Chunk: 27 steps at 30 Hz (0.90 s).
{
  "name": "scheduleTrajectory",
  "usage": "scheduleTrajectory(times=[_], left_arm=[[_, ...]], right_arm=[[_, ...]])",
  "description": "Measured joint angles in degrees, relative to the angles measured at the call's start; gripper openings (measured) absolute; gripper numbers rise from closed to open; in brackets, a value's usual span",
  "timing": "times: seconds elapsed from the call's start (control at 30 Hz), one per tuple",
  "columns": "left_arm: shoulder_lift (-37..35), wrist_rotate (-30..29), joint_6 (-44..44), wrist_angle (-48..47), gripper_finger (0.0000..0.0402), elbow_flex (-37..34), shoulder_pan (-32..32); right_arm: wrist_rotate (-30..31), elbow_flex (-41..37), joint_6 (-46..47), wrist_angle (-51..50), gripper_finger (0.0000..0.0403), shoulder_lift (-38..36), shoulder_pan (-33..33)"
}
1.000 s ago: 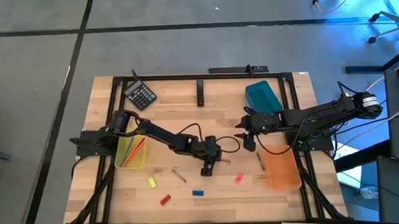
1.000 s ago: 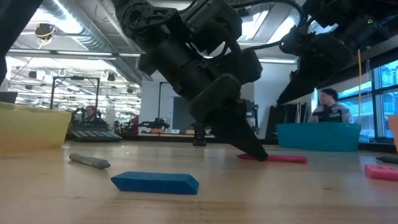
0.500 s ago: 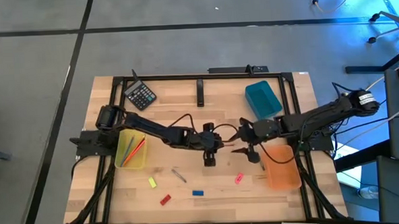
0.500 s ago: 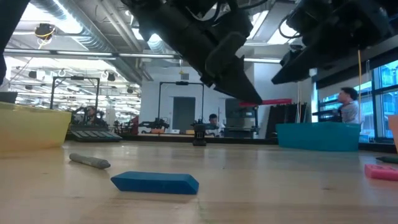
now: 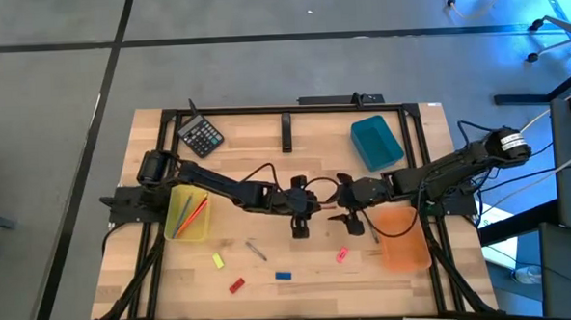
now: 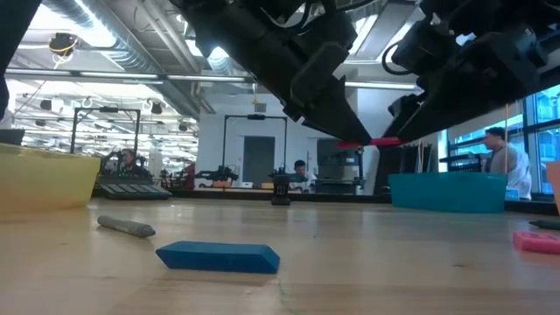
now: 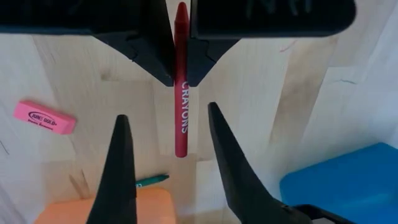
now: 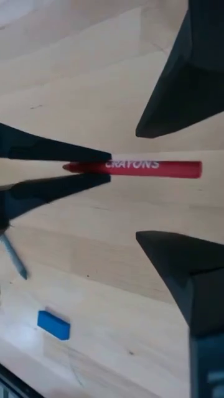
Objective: Sort crayons/erasers/pens/pencils in bins
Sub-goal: Put the red crayon into the blue bin
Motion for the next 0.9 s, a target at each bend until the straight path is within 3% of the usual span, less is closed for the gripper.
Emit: scheduleTrajectory(times=[0.5,0.77,0.9], left_arm=[[0.0,0.38,-0.02,0.13,0.0024,0.02,-0.1],[0.0,-0.08,-0.15,0.45,0.0025,0.07,-0.04],[0.0,-0.67,-0.11,1.96,0.005,0.13,-0.04]], right_arm=[[-0.07,0.33,-0.23,-1.11,0.0078,-0.02,-0.02],[2.88,0.33,-0.22,-1.72,0.0047,-0.05,-0.02],[4.1,0.35,0.39,-3.26,0.0046,-0.09,-0.54]])
